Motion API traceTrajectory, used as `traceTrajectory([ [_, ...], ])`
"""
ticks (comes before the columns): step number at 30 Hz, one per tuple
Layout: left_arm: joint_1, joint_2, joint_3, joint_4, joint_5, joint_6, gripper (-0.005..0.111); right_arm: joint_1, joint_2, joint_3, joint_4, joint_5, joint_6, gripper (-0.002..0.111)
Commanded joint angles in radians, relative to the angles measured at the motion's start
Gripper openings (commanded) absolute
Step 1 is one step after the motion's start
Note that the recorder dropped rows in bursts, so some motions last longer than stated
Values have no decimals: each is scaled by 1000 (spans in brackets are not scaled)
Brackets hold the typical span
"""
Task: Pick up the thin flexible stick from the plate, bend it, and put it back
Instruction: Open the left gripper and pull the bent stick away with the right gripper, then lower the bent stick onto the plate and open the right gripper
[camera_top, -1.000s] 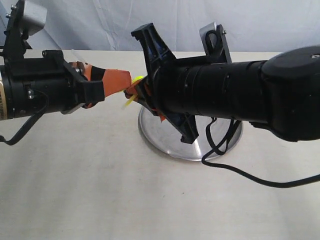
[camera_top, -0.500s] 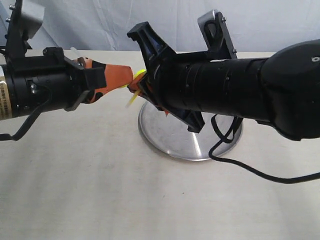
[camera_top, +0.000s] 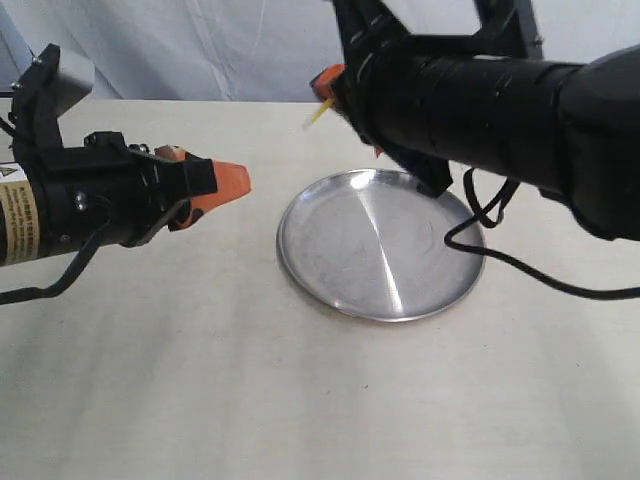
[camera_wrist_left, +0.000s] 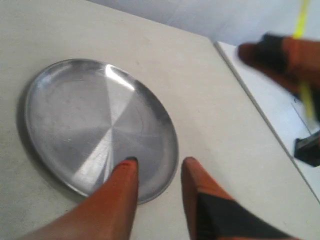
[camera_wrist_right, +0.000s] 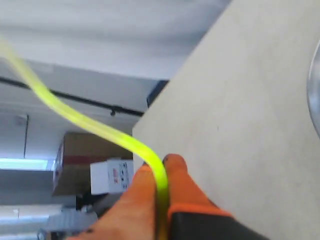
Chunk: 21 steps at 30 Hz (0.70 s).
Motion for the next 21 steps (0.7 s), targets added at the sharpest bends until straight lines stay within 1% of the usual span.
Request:
traceTrajectory([
  [1,-2,1,-14,1,68,6,49,-6,-13,3,7,-26,-24,-1],
  [4,-2,-5,-20,7,175,8,50,-6,-13,28,10,-42,-24,-1],
  [7,-2,-11,-20,7,327,8,50,-6,-13,64,9,-96,-37,-1],
  [9,-2,-15,-20,-2,422,6,50,-8,-13,88,11,-136,-115,-1],
  [12,-2,-24,-19,-44,510,6,49,-8,-13,112,34,-140,-271,-1],
  [13,-2,-26,-17,-54,517,6,48,-8,-13,112,51,-136,-336,-1],
  [16,-2,-26,-17,-70,533,8,45,-8,1,112,185,-136,-571,-1],
  [19,-2,-26,-17,-71,535,8,42,-8,31,112,341,-195,-786,-1],
  [21,-2,-26,-17,-71,542,6,38,-8,59,112,341,-251,-889,-1],
])
